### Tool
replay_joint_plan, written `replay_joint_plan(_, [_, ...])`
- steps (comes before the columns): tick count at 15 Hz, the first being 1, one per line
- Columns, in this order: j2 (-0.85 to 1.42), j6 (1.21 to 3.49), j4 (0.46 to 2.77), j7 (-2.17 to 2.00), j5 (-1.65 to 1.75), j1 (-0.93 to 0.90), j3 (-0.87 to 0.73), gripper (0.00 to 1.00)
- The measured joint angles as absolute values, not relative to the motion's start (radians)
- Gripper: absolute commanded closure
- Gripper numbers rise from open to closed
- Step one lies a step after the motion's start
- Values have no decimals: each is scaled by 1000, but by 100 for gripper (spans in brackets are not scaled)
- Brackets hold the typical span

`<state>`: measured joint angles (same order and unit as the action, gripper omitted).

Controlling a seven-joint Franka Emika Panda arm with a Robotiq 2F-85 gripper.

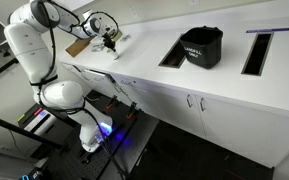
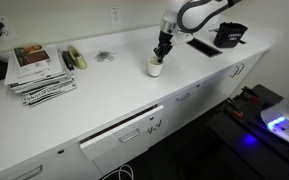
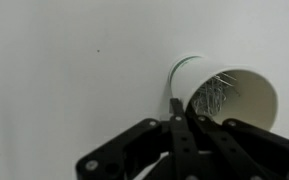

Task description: Move the mug to the right

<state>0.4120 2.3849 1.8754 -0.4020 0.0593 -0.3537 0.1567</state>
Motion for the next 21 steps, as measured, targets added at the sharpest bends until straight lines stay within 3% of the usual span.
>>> replay_joint_plan(9, [310,2300,1903,-398,57,-321,135,99])
replay_joint_plan(21, [-19,2174,2118,-56,-30,-62,25,99])
